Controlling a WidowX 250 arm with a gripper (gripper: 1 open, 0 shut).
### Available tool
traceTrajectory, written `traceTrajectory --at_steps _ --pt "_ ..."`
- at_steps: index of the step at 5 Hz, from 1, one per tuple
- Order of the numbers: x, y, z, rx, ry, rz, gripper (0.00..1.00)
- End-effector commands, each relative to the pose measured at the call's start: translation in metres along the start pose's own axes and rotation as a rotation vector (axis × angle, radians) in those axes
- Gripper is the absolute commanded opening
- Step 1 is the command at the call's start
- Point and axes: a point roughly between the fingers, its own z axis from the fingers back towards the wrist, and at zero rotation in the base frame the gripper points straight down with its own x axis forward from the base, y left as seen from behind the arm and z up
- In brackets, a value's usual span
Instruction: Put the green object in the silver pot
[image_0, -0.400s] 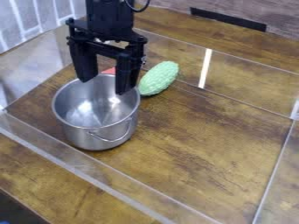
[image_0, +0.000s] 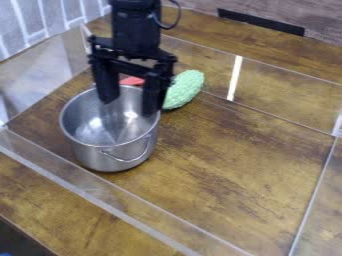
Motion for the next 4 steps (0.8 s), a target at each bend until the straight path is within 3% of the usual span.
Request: traceTrajectory --at_steps 1,4 --pt "0.029 -0.012 0.023 -0.007 -0.107 -0.011 1.00" --pt "0.070 -0.012 0.014 0.007 -0.201 -0.001 1.00"
